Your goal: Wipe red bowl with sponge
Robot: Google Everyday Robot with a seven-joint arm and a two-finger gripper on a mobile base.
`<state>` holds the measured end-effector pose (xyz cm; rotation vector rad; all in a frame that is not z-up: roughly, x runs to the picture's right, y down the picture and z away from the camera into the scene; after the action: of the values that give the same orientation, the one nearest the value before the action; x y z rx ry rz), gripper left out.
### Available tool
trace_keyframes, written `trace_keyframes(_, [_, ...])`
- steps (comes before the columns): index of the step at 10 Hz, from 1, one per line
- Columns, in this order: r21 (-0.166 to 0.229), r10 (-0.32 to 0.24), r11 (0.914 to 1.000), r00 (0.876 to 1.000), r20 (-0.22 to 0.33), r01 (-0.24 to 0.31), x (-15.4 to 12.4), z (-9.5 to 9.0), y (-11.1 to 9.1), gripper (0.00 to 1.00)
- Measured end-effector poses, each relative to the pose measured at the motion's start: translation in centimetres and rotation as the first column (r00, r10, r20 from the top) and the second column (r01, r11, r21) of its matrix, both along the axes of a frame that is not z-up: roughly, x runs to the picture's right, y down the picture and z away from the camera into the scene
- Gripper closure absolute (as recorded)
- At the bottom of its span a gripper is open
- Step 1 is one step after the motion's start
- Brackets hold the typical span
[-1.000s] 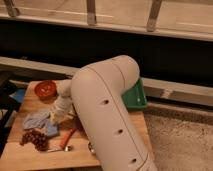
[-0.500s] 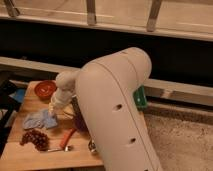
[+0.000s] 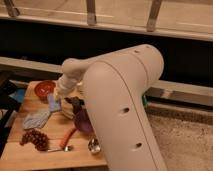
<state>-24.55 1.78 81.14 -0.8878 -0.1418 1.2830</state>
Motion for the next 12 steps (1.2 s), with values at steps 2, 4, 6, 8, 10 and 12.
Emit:
trace_keyframes(2, [0.022,0.037,0.9991,0.999,-0.004,-0.037,0.5,0.2,-2.1,1.00])
trace_keyframes(4, [0.021,0.034,0.9992,0.999,0.000,-0.034,0.2,0.1,-2.0,1.00])
trace_keyframes(6, [0.021,0.035,0.9991,0.999,-0.003,-0.035,0.5,0.2,-2.0,1.00])
trace_keyframes(8, [0.062,0.053,0.9967,0.999,-0.012,-0.052,0.3,0.3,-2.7,1.00])
trace_keyframes(10, [0.111,0.074,0.9912,0.997,-0.010,-0.072,-0.2,0.6,-4.8,1.00])
trace_keyframes(12, [0.153,0.072,0.9855,0.997,0.009,-0.072,-2.2,0.9,-7.1,1.00])
